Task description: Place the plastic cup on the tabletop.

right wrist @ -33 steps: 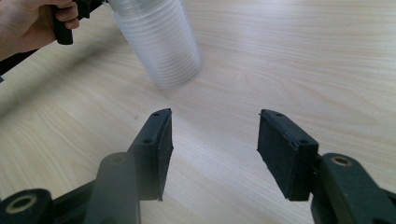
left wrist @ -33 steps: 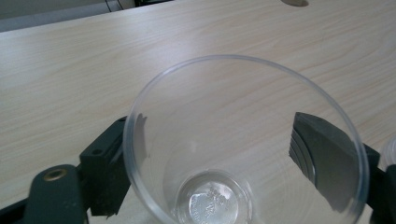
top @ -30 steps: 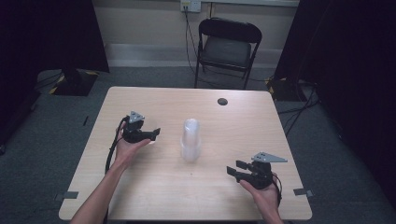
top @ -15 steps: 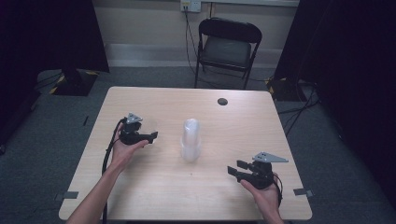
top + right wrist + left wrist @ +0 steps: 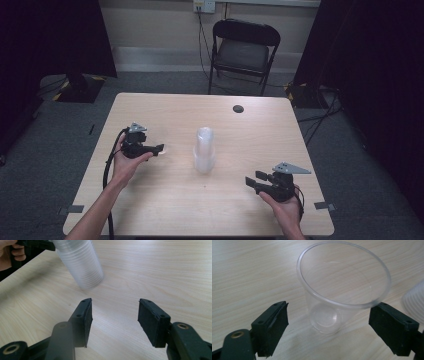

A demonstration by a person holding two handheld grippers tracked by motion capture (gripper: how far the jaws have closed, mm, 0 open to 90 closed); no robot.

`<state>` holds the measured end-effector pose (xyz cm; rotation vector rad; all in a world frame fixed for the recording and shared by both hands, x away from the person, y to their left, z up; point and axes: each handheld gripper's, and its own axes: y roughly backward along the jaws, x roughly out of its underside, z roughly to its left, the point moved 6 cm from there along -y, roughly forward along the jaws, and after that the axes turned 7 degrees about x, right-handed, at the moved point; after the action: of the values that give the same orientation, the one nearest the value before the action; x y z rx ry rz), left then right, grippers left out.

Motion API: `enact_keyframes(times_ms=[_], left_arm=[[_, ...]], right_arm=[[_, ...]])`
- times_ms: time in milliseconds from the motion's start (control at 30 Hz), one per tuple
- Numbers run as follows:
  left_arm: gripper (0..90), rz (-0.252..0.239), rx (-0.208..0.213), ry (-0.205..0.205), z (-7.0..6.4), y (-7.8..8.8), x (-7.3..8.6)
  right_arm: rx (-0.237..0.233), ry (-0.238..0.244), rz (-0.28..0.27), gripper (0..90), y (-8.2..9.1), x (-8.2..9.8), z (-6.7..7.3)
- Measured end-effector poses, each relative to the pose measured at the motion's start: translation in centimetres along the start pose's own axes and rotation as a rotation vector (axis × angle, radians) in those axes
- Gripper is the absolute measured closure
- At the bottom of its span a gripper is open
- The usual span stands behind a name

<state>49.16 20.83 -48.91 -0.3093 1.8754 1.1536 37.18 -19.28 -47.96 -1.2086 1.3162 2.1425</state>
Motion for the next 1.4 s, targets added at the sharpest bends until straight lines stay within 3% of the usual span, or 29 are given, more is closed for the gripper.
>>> enact_keyframes(times_ms=[33,167,233,300,400,500,767,867,1033,1100,1167,1233,1400], left_arm=[[15.6,0.010,-0.007,-0.016,0.0,0.3,0.0],[15.7,0.031,0.018,0.012,-0.5,1.1,0.4],[16.0,0.026,0.011,0.031,-0.7,1.5,0.8],[16.2,0.033,0.009,0.007,-0.9,2.2,1.0],[19.9,0.036,0.044,-0.018,-1.6,3.2,1.2],[21.5,0.030,0.037,-0.044,-2.5,4.1,1.4],[19.3,0.027,0.044,-0.041,-4.1,5.5,2.1],[16.5,0.021,0.069,-0.065,-4.7,6.2,2.6],[16.0,0.032,0.068,-0.054,-5.7,6.9,3.9],[16.1,0.067,0.069,-0.042,-6.4,7.0,4.7],[16.2,0.061,0.076,-0.054,-7.1,7.2,5.2],[16.1,0.103,0.080,-0.045,-7.6,7.3,6.1],[16.0,0.091,0.106,-0.059,-8.5,7.4,7.2]], right_arm=[[0.001,-0.001,0.001,45.7,0.0,0.0,0.0],[0.003,0.002,0.002,45.7,0.0,0.0,-0.1],[0.005,-0.001,-0.003,45.7,0.1,-0.1,-0.2],[0.008,-0.005,-0.003,45.6,0.1,0.0,-0.3],[0.016,-0.007,0.003,45.3,0.0,0.1,-0.7],[0.026,-0.013,0.003,45.2,0.0,0.1,-1.0],[0.036,-0.013,0.004,44.9,0.1,0.2,-1.3],[0.040,-0.016,0.006,44.8,0.1,0.3,-1.4],[0.047,-0.019,0.013,44.6,0.0,0.4,-1.5],[0.049,-0.021,0.013,44.6,0.0,0.4,-1.5],[0.051,-0.019,0.011,44.5,0.0,0.4,-1.6],[0.056,-0.021,0.013,44.4,0.1,0.5,-1.7],[0.066,-0.022,0.017,43.9,-0.1,0.7,-2.0]])
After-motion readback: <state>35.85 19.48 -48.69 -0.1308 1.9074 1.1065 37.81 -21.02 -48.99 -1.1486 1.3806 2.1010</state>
